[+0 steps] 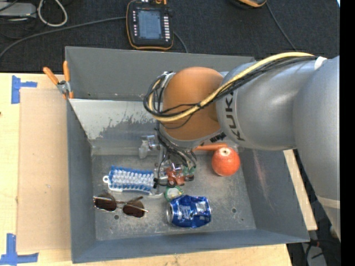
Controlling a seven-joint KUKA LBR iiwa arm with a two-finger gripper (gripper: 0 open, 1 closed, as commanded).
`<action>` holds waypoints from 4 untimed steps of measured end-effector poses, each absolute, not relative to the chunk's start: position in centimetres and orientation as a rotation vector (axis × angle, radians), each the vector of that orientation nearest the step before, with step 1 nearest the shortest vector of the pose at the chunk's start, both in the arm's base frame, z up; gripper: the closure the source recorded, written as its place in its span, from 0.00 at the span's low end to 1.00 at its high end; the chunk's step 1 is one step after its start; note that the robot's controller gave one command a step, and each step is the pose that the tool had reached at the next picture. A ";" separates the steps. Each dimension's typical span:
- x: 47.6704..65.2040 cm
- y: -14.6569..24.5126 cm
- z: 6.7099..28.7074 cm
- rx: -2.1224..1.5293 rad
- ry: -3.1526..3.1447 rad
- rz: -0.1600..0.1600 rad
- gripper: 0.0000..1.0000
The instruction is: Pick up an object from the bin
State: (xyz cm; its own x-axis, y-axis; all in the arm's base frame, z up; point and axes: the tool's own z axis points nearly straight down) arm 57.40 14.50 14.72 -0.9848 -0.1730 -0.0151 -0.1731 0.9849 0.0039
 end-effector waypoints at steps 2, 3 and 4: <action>58.1 14.3 6.9 -0.195 3.116 0.009 0.00; 57.4 14.6 6.7 -0.154 3.130 0.005 1.00; 57.4 14.6 6.7 -0.154 3.130 0.005 1.00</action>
Offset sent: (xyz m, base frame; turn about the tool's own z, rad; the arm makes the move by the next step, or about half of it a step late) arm 0.0070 -0.0025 -0.0772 0.0480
